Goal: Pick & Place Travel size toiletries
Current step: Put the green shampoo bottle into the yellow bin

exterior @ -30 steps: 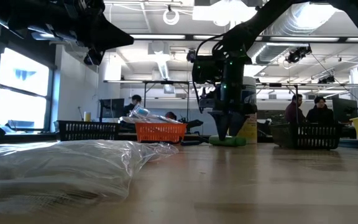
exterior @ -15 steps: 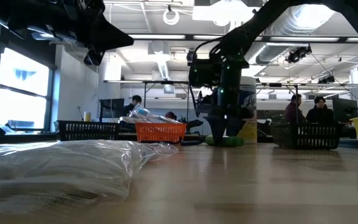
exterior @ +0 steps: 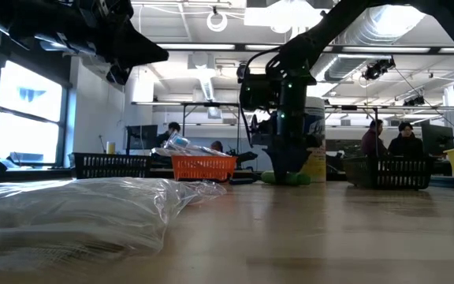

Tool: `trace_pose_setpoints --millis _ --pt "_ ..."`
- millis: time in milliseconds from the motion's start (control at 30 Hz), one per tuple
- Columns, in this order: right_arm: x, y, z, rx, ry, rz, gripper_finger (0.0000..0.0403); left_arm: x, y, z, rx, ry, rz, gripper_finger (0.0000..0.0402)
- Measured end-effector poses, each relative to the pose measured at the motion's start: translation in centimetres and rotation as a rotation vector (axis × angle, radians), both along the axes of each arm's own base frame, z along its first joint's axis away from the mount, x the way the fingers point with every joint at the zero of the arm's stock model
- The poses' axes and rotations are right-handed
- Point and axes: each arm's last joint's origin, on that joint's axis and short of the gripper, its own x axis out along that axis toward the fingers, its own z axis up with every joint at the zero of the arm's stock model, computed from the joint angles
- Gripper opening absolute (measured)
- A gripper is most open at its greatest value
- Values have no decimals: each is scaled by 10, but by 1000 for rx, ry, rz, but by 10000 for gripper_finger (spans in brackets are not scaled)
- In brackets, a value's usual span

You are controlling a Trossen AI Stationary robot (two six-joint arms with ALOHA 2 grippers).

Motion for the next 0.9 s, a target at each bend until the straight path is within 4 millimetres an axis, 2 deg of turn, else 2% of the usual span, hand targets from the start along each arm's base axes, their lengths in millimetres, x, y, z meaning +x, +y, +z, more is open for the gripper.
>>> trace_pose_setpoints --millis 233,433,633,900 --pt "0 0 0 4 -1 3 178 0 0 0 0 0 0 0" --pt "-3 2 8 4 -6 9 161 0 0 0 0 0 0 0" --pt "-11 5 39 -21 -64 -1 163 0 0 0 0 2 0 0" --pt "-34 21 99 -42 -171 -27 160 0 0 -1 0 6 0 0"
